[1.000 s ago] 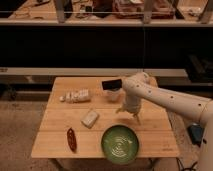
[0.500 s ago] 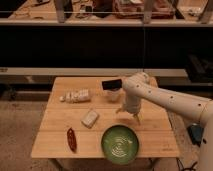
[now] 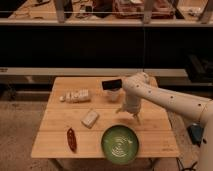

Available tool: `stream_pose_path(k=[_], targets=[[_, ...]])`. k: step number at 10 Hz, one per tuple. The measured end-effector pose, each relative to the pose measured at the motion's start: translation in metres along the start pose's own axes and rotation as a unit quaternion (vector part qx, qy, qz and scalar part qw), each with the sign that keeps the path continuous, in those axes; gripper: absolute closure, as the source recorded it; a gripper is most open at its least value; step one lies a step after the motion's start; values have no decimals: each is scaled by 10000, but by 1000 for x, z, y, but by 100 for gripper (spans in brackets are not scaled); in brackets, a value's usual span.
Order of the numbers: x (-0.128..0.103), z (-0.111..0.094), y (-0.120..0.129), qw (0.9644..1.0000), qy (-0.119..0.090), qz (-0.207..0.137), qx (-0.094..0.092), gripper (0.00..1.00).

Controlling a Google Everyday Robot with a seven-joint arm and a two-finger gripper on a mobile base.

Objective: Wipe the white sponge on the table

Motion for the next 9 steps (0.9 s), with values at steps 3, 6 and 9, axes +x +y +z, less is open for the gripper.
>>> stream_pose_path(k=[3, 6, 9], targets=[[0, 0, 0, 10000, 5, -2, 0, 20], [11, -19, -37, 9995, 252, -48, 209, 20], [3, -45, -104, 9965, 482, -169, 656, 20]])
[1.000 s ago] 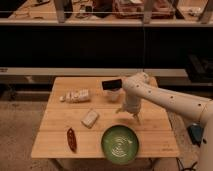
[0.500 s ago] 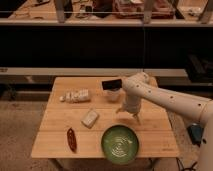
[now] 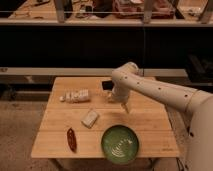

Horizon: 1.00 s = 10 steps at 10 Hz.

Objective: Wipe the white sponge on the table

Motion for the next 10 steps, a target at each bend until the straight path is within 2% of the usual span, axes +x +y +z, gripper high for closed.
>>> stream_pose_path(k=[1, 7, 8, 9, 10], targets=[[-12, -3, -24, 9998, -30, -151, 146, 20], [-16, -2, -24, 9997, -39, -204, 139, 20], [-30, 4, -28, 9994, -95, -297, 151, 20], [-58, 16, -40, 9984, -210, -485, 199, 20], [-72, 22, -46, 9978, -278, -557, 229, 20]])
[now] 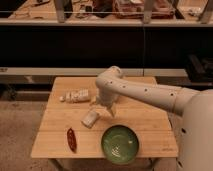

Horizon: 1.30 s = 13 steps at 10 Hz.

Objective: Wipe the white sponge on the table

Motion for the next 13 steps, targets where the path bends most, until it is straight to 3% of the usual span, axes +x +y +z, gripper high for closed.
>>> stream_pose_path(k=[2, 4, 9, 10, 13], targets=[[-26, 20, -17, 9998, -126, -157, 52, 20], [-36, 34, -32, 9995, -157, -262, 35, 20], [-30, 72, -59, 9996, -140, -217, -72, 20], [-26, 77, -60, 9997, -109, -194, -84, 23], [-17, 87, -62, 9999, -66, -121, -103, 52]])
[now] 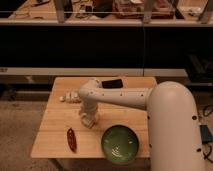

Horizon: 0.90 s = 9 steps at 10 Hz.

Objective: Wipe the white sponge on the table

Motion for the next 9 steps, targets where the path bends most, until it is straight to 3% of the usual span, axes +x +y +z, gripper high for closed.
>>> stream_pose_path(k=[2, 5, 9], targets=[[5, 4, -1, 10000, -1, 55, 1, 62], [11, 5, 10, 9999, -23, 142, -7, 62], [38, -2, 72, 9981, 28, 525, -313, 62]])
